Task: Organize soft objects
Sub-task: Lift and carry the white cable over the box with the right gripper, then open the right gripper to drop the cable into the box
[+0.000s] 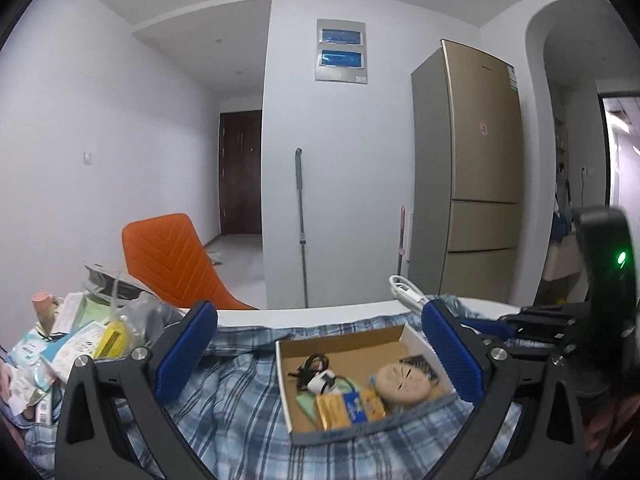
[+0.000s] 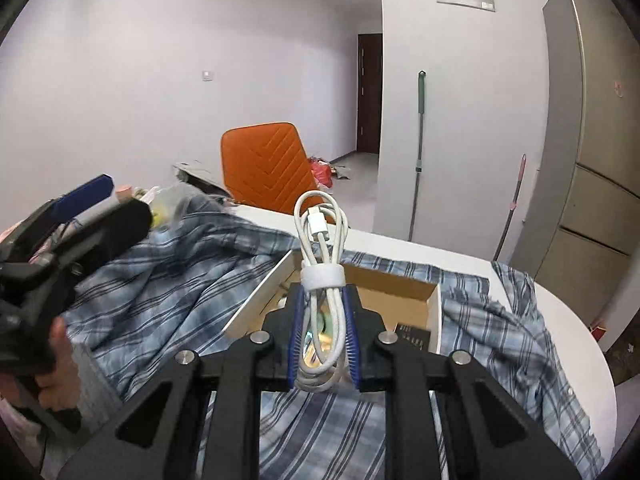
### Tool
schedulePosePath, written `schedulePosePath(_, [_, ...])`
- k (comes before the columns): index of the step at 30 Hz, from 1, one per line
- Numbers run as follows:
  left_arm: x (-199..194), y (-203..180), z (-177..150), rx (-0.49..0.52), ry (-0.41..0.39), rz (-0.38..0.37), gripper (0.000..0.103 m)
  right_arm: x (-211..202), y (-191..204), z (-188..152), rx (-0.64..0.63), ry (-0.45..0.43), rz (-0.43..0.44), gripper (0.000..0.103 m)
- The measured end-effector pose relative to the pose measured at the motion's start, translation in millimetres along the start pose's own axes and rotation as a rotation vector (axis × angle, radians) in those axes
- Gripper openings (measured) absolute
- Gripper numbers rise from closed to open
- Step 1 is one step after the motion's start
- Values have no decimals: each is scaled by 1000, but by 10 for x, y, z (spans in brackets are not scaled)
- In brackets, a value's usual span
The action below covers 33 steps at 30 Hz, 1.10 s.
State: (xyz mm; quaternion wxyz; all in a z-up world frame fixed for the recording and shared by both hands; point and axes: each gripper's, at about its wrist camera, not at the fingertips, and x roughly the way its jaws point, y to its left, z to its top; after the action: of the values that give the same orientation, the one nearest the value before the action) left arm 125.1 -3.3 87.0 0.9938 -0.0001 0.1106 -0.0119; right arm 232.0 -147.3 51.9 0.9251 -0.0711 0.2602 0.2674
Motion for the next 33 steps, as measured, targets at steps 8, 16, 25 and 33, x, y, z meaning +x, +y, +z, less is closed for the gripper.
schedulePosePath(8, [506,10,155,-29,42,13,103,666,-237,77,54,119,-32,19])
schedulePosePath(16, [758,-94,15,21,86,26,103,1193,-407,-180,105,243,-21,19])
schedulePosePath(25, [812,-67,-61,26,100,42,103,1346,-533,-280,137,303,-31,51])
schedulePosePath(33, [725,-94,-69,40,91,49,103,718,-502,-231,112,186,-84,62])
